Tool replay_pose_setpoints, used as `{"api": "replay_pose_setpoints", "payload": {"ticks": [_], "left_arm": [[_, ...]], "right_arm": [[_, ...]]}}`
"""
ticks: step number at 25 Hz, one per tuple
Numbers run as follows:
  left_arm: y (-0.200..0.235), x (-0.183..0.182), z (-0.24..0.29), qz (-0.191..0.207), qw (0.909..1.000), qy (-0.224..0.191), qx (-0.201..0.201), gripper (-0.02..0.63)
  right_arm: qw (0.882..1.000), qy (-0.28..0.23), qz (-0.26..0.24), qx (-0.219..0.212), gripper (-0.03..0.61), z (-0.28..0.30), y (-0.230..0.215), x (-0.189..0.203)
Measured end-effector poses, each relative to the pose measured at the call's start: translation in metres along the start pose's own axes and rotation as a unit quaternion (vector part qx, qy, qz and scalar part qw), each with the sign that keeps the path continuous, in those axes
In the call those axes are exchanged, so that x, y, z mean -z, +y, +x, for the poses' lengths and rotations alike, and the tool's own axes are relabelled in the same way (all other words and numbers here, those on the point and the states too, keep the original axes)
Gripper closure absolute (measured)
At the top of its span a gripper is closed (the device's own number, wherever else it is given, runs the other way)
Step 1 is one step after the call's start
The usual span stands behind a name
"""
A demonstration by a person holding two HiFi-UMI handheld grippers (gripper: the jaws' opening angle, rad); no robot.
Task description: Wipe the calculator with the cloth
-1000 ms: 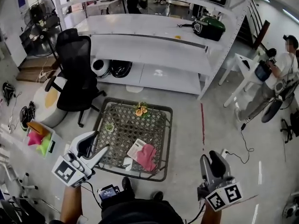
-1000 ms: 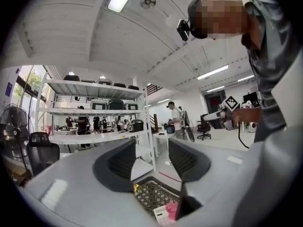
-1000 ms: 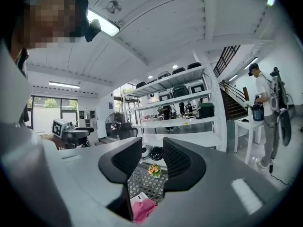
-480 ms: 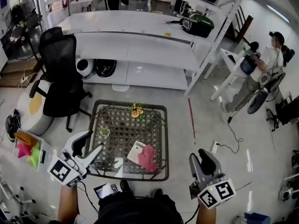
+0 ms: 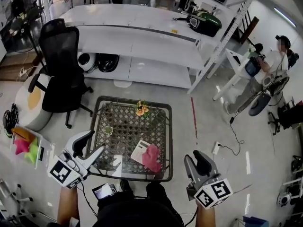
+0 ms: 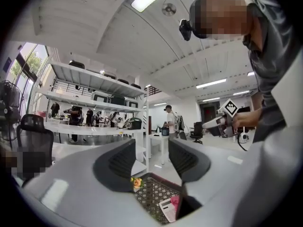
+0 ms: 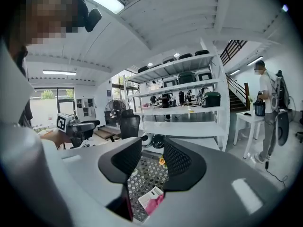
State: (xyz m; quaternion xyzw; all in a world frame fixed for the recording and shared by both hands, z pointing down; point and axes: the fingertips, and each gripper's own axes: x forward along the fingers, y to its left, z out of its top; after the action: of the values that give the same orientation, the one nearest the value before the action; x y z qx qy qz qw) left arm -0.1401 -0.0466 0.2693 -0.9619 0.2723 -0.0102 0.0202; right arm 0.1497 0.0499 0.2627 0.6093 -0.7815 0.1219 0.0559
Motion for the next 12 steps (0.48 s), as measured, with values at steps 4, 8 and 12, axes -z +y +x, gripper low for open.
{"api": "replay_pose_setpoints", "payload": {"ticks": [4, 8, 12], "left_arm": [[0.012, 0.008, -0.013, -0.006, 0.9996, 0.008, -0.027, 0.38], [0.015, 0.022, -0.023, -0.02, 0.998, 0.027, -0.054, 0.38], [0.015, 0.039, -0.028, -0.036, 0.9956, 0.045, -0.074, 0.38]], "right_arm": [[1.0, 0.016, 0.007, -0.023, 0.451, 0.026, 0.003, 0.014], [0.998, 0.044, 0.015, -0.046, 0.451, 0.054, -0.002, 0.04], [0.995, 0.078, 0.028, -0.058, 0.45, 0.08, -0.011, 0.073]]}}
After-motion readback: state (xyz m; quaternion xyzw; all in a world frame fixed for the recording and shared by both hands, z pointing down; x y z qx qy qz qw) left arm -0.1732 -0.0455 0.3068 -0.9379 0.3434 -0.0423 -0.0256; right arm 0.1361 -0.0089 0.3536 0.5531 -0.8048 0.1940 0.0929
